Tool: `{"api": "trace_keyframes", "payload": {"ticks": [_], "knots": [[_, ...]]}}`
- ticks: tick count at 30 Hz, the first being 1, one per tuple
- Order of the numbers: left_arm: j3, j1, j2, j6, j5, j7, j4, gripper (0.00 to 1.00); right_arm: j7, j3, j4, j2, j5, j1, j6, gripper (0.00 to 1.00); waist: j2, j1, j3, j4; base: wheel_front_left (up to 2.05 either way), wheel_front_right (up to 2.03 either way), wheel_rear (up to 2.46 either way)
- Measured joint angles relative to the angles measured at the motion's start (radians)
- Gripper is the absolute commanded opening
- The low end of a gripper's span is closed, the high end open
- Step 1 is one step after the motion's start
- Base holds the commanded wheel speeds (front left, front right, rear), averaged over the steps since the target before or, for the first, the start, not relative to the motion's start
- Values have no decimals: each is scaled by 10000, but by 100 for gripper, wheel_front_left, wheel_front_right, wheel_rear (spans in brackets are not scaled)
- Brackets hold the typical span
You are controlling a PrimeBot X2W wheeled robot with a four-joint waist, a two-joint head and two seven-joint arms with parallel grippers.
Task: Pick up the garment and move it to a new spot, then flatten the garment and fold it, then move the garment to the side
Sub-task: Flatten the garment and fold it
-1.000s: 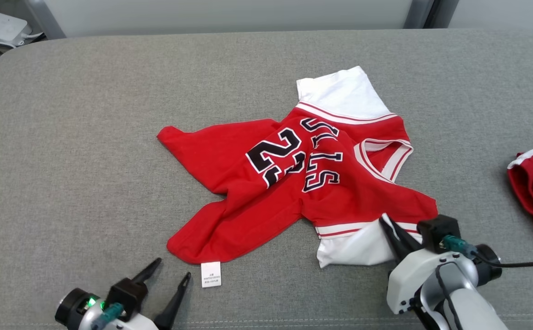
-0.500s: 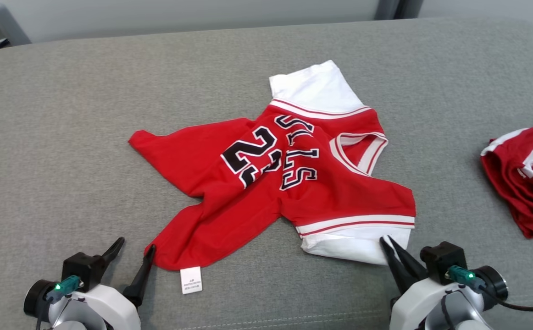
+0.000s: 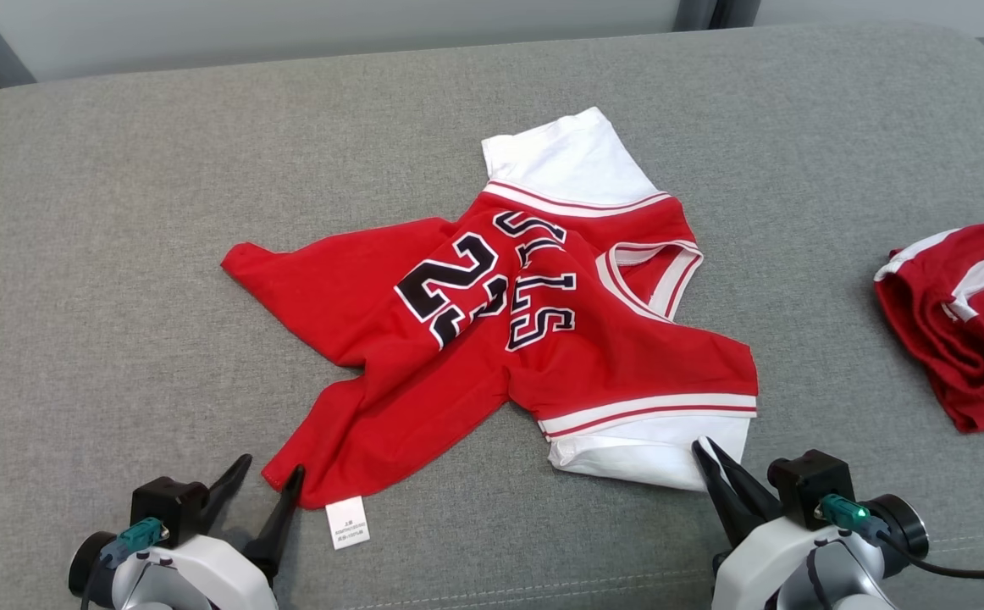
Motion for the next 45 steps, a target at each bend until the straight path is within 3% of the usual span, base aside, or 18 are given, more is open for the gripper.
{"api": "trace_keyframes", "payload": {"ticks": [1, 3, 4, 13, 19, 26, 32, 41, 45], "knots": [[-10, 0, -13, 0, -35, -2, 27, 83, -2, 4, 17, 6, 0, -1, 0, 0, 0, 0, 0, 5, 0, 0, 0], [-19, -1, -13, 0, -100, -2, 38, 15, -2, 17, 40, 15, 0, -7, 0, 0, 0, 0, 3, 14, 0, 0, 0], [-19, -1, -13, 0, -119, -2, 35, 0, -2, 25, 46, 19, 0, -11, 0, 0, 0, 0, 12, 15, 0, 0, 0], [138, 10, -69, -2, -293, 82, -215, 0, -102, 48, 56, 36, 4, -251, 0, 0, 0, 0, -29, 74, 0, 0, 0], [1413, -348, 222, -2, -807, 90, -999, 0, -255, 309, 25, -44, 146, -1362, 0, 0, 0, 1, -217, 276, 0, 0, 0], [976, -2618, 1078, -2, -1363, 527, -412, 0, -257, 516, 234, -522, 840, -3710, 0, 0, 0, 0, -771, 579, 0, 0, 0], [754, -4416, 1258, -2, -2211, 1641, 161, 0, -422, 545, 746, -915, 1507, -5459, 0, 0, 0, 0, -1484, 718, 0, 0, 0], [717, -5582, 1668, -2, -2466, 2077, 500, 0, -598, 410, 483, -1933, 2466, -7007, 0, 0, 0, 0, -2493, 720, 0, 0, 0], [545, -5525, 1820, -2, -2673, 2899, 295, 0, -15, 520, 73, -2266, 2911, -7110, 0, 0, 0, 0, -2644, 743, 0, 0, 0]]}}
